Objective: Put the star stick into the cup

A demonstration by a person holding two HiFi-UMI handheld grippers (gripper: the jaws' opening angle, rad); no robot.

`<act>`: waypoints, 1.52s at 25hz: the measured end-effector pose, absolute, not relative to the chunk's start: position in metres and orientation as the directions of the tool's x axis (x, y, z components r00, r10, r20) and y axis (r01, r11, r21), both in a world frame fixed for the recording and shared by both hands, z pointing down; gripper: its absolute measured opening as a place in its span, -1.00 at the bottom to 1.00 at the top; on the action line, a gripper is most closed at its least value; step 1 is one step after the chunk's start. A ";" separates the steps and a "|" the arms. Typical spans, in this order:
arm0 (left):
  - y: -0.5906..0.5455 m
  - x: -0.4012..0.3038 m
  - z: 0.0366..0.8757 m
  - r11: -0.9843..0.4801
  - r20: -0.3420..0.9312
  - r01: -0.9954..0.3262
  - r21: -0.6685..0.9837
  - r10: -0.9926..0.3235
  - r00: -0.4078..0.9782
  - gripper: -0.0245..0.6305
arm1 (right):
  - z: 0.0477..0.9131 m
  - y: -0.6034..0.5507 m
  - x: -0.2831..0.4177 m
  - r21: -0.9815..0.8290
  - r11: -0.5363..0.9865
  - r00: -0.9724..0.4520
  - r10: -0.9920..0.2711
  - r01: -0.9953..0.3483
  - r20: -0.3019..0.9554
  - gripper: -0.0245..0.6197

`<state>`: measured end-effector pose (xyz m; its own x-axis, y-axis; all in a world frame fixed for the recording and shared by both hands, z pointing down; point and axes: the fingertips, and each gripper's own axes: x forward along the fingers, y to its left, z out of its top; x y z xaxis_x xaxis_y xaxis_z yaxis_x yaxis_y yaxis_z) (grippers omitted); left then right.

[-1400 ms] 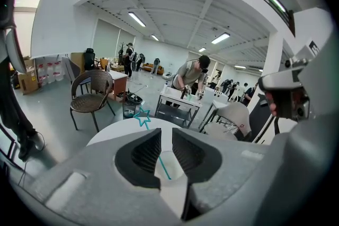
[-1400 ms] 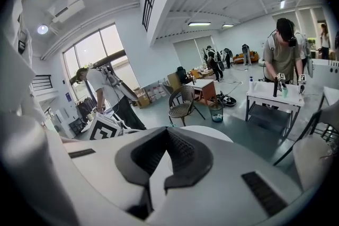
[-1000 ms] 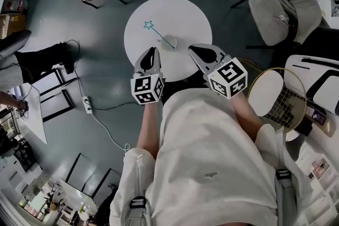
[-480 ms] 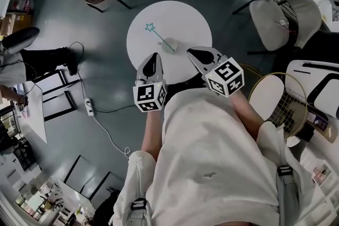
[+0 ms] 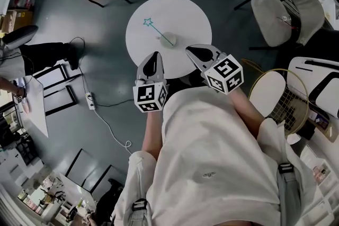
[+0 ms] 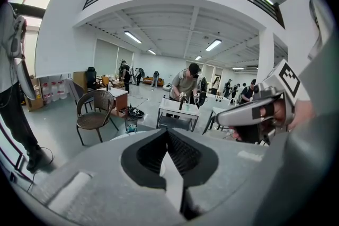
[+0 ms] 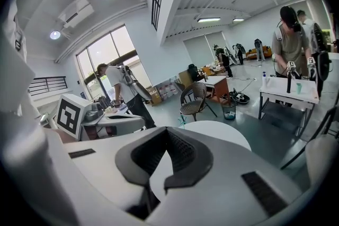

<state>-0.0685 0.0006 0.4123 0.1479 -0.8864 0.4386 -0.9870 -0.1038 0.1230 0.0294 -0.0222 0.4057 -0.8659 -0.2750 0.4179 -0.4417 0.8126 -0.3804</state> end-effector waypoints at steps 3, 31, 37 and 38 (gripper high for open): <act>0.007 -0.062 0.417 -0.095 0.452 -0.987 0.132 -0.880 0.145 -0.89 | 0.419 -0.017 0.032 -0.386 0.811 -0.861 -0.257 -0.439 0.439 -0.90; 0.151 -0.111 0.409 -0.444 0.403 -0.879 0.175 -0.782 0.475 -0.89 | 0.405 0.130 -0.023 -0.321 0.680 -0.733 -0.485 -0.659 0.476 -0.90; 0.190 -0.120 0.414 -0.489 0.388 -0.852 0.187 -0.760 0.521 -0.89 | 0.405 0.180 -0.018 -0.311 0.612 -0.675 -0.555 -0.727 0.486 -0.90; 0.195 -0.121 0.413 -0.495 0.384 -0.848 0.190 -0.757 0.528 -0.89 | 0.406 0.188 -0.017 -0.312 0.601 -0.667 -0.562 -0.736 0.489 -0.90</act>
